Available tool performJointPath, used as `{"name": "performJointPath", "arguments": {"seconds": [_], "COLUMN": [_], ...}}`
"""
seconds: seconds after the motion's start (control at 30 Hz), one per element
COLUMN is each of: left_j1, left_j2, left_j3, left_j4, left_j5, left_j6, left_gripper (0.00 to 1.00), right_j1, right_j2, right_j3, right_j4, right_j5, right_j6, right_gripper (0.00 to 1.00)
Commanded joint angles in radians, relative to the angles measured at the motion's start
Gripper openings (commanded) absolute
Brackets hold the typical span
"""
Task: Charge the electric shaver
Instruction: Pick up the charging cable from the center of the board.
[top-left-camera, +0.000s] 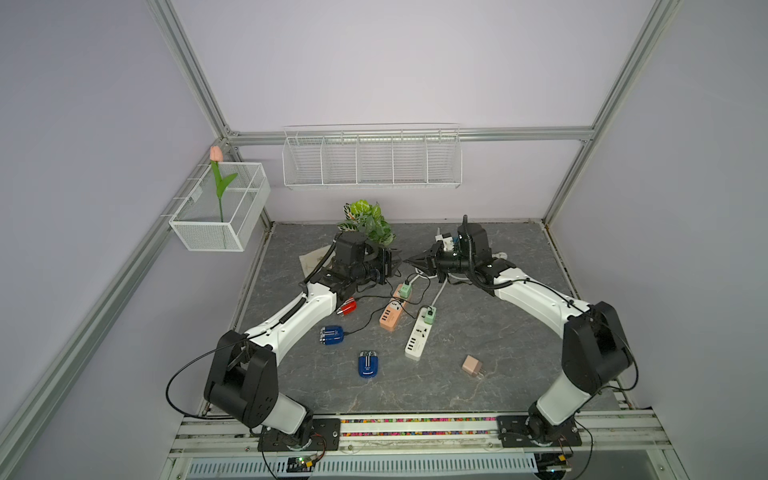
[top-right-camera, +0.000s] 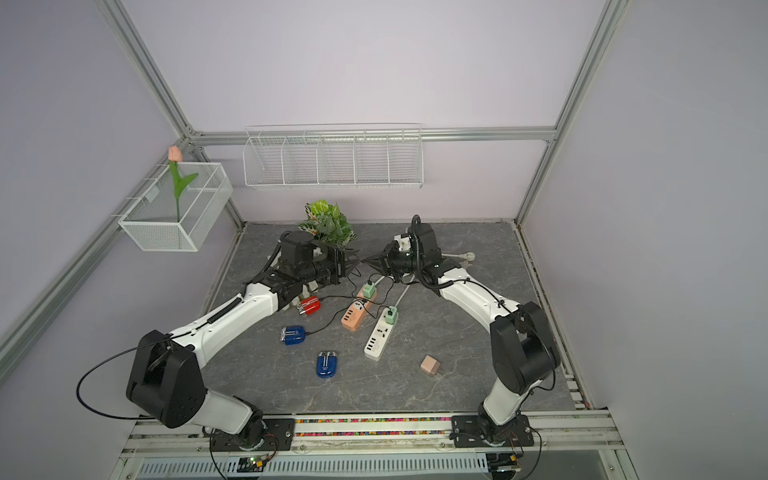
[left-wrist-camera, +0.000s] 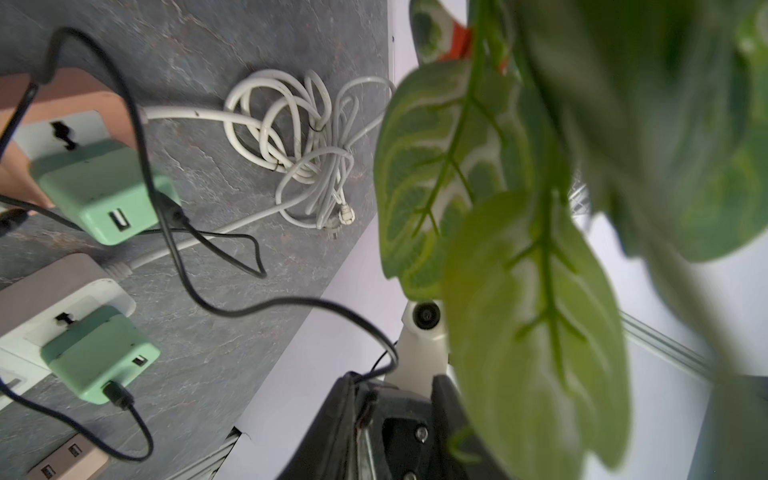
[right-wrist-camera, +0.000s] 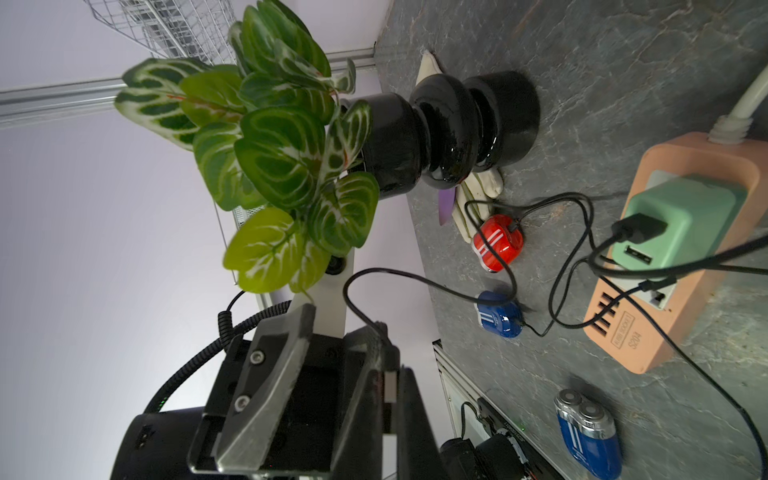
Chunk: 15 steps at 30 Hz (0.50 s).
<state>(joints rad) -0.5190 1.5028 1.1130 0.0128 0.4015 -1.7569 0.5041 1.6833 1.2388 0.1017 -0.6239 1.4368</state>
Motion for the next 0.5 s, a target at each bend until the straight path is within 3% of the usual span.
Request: {"name": "performJointPath", "arguments": {"seconds": [0.0,0.17,0.47], "left_j1": [0.001,0.001,0.001], "left_j2": [0.018,0.017,0.028], "left_j3": [0.023,0.007,0.023], "left_j4": [0.094,0.059,0.015], "left_j5": [0.091,0.086,0.082], "left_j6": [0.003,0.008,0.047], "left_gripper": [0.30,0.28,0.34], "right_j1": [0.000,-0.018,-0.033], "right_j2": [-0.022,-0.030,-0.054], "right_j3": [-0.018,-0.035,-0.060], "right_j4": [0.127,0.161,0.201], "right_j5": [-0.060,-0.060,-0.067], "right_j6": [0.071,0.123,0.168], "right_gripper": [0.07,0.07,0.07]}}
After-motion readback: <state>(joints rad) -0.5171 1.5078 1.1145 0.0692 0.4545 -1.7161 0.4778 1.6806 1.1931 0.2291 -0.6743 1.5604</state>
